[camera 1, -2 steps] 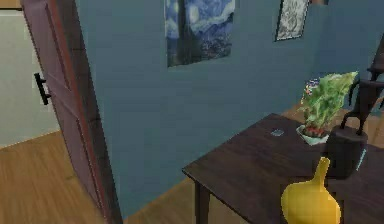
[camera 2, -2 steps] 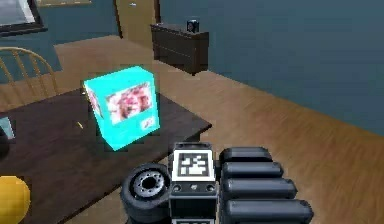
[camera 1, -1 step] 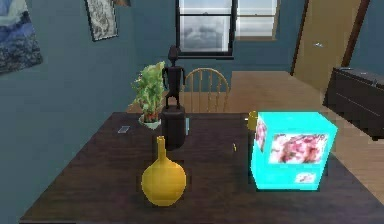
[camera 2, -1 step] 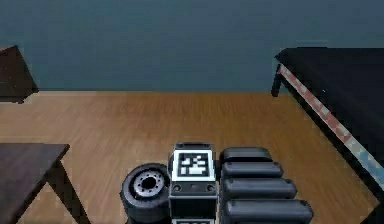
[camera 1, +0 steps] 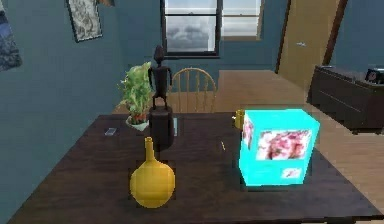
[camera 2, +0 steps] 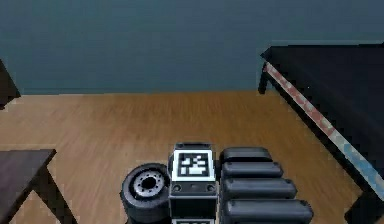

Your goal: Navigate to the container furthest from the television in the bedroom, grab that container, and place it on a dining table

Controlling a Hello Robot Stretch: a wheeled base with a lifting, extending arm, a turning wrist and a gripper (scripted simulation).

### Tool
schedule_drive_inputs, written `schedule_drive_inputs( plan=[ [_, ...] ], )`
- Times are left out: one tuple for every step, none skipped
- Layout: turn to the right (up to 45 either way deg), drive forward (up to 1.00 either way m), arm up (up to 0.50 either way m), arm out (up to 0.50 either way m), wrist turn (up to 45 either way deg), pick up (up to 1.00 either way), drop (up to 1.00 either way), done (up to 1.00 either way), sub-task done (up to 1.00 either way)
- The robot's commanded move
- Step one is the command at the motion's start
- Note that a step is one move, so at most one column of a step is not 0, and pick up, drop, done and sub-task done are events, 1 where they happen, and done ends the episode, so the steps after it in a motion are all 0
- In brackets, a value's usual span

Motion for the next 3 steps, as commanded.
schedule_drive_inputs(
  plan=[
    [-45.0,0.00,0.00,0.00,0.0,0.00,0.00,0.00,0.00],
    [-33.0,0.00,0.00,0.00,0.0,0.00,0.00,0.00,0.00],
    [0.0,0.00,0.00,0.48,0.0,0.00,0.00,0.00,0.00]
  ],
)
